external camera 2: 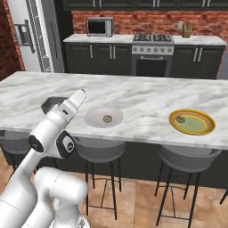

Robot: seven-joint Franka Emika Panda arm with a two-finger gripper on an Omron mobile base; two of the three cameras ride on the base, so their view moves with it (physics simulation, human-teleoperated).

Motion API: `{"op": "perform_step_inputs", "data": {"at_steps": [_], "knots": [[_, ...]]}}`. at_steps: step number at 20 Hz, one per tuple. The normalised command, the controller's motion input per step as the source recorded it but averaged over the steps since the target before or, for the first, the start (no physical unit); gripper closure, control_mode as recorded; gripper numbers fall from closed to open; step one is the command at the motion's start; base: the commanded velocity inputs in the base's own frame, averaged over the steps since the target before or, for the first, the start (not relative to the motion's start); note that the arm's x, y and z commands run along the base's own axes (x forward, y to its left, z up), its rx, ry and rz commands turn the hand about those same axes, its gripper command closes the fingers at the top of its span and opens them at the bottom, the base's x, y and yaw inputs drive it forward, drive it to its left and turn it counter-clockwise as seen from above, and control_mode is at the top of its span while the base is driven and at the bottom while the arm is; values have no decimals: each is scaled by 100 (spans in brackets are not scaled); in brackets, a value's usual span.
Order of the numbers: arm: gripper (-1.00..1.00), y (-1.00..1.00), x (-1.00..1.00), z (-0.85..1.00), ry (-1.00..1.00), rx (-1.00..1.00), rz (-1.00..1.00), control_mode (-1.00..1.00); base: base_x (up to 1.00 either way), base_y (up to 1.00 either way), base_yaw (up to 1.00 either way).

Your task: Place two dumplings into each of the tupperware containers and then place the containers in the fridge.

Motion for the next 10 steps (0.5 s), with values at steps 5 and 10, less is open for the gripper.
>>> {"op": "perform_step_inputs", "data": {"at_steps": [5, 10], "knots": [[-100, 0, 0, 0, 0, 0, 0, 100, 32, -62, 13], [-100, 0, 0, 0, 0, 0, 0, 100, 41, -66, 13]]}}
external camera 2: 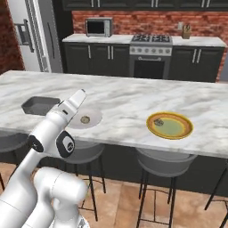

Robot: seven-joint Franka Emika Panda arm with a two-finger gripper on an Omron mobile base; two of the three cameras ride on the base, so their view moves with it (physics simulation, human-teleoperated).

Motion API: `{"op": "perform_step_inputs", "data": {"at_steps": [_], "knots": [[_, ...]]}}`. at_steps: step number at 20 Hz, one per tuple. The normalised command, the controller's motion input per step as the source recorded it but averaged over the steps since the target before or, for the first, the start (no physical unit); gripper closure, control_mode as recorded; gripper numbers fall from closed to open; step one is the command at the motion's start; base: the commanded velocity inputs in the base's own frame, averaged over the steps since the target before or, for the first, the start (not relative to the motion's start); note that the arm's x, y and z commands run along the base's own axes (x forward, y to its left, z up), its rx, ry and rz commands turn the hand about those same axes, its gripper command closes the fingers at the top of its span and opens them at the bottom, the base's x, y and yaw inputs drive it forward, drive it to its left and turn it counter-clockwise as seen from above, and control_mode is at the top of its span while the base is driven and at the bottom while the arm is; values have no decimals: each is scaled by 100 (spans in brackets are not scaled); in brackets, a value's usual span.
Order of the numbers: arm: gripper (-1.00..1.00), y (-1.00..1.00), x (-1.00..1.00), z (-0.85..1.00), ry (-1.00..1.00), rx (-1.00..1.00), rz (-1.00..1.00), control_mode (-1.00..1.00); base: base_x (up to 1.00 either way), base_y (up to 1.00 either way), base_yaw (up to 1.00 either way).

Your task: Place two dumplings into each of the tupperware containers and then place the containers in the fridge.

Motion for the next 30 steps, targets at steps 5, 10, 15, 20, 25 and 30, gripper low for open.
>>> {"op": "perform_step_inputs", "data": {"at_steps": [5, 10, 15, 20, 25, 30], "knots": [[-100, 0, 0, 0, 0, 0, 0, 100, 46, -69, 11], [-100, 0, 0, 0, 0, 0, 0, 100, 37, -56, 8], [-100, 0, 0, 0, 0, 0, 0, 100, 36, -33, 4], [-100, 0, 0, 0, 0, 0, 0, 100, 40, -30, 6], [-100, 0, 0, 0, 0, 0, 0, 100, 40, -48, 9], [-100, 0, 0, 0, 0, 0, 0, 100, 25, -44, 6]]}}
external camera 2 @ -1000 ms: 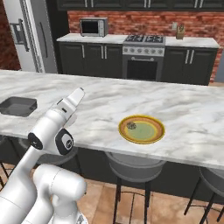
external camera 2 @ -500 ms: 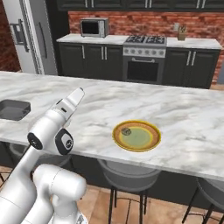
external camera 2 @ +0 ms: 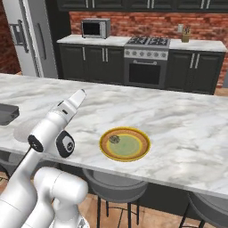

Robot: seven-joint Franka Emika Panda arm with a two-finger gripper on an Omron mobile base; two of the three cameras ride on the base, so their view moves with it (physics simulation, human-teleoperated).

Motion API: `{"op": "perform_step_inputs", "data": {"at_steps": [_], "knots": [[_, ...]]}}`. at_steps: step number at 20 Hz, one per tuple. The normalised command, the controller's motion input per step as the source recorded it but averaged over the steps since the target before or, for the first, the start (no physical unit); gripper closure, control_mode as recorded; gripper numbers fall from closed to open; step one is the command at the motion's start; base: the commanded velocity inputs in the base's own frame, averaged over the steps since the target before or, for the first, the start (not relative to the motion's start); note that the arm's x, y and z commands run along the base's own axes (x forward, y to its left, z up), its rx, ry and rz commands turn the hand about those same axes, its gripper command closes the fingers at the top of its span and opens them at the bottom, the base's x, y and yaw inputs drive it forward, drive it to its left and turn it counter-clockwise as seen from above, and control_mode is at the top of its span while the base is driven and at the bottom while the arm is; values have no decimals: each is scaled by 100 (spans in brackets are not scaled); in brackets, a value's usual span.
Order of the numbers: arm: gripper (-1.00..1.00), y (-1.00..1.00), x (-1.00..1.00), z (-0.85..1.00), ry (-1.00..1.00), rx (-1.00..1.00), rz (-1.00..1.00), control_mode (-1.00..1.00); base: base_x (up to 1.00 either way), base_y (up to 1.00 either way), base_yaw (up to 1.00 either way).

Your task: Place two dumplings into each of the tupperware containers and then place the containers in the fridge.

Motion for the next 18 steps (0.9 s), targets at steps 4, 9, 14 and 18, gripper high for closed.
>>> {"op": "perform_step_inputs", "data": {"at_steps": [4, 9, 14, 18], "knots": [[-100, -13, 6, -3, 10, 6, 3, -100, 0, 0, 0], [-100, -43, 0, -1, 2, 30, -9, -100, 0, 0, 0], [-100, -24, 0, 0, 13, 39, -22, -100, 0, 0, 0], [-100, -37, 0, 0, 29, 38, -5, -100, 0, 0, 0]]}}
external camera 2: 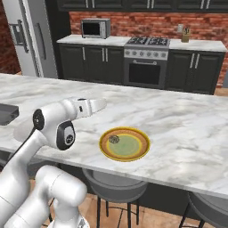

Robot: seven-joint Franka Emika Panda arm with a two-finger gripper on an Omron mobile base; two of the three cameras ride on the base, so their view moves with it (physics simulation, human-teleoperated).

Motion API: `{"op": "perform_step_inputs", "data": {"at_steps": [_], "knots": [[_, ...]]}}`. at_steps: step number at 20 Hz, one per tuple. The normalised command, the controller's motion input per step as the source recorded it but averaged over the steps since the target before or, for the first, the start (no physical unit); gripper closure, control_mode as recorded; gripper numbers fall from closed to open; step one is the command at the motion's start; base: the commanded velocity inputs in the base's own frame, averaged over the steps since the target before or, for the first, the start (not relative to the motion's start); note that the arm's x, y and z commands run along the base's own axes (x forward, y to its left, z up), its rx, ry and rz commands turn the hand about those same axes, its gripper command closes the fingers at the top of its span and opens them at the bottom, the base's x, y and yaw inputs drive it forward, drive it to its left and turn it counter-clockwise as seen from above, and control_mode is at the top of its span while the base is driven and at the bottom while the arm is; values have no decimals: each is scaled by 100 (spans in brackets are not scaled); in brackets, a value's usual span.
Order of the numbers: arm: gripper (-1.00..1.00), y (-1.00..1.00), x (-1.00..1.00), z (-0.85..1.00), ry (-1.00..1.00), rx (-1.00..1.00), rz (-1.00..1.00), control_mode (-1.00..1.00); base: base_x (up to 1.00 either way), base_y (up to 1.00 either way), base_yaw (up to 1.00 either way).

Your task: Place two dumplings into each of the tupperware containers and then place the containers in the fridge.

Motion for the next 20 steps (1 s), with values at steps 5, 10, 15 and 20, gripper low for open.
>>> {"op": "perform_step_inputs", "data": {"at_steps": [5, 10, 15, 20], "knots": [[-100, -35, 0, -27, 29, 40, 0, -100, 0, 0, 0], [-100, -16, 10, -45, 44, 37, 1, -100, 0, 0, 0], [-100, -7, 40, -62, 48, 19, 5, -100, 0, 0, 0], [-100, 10, 41, -69, 21, 1, 0, -100, 0, 0, 0]]}}
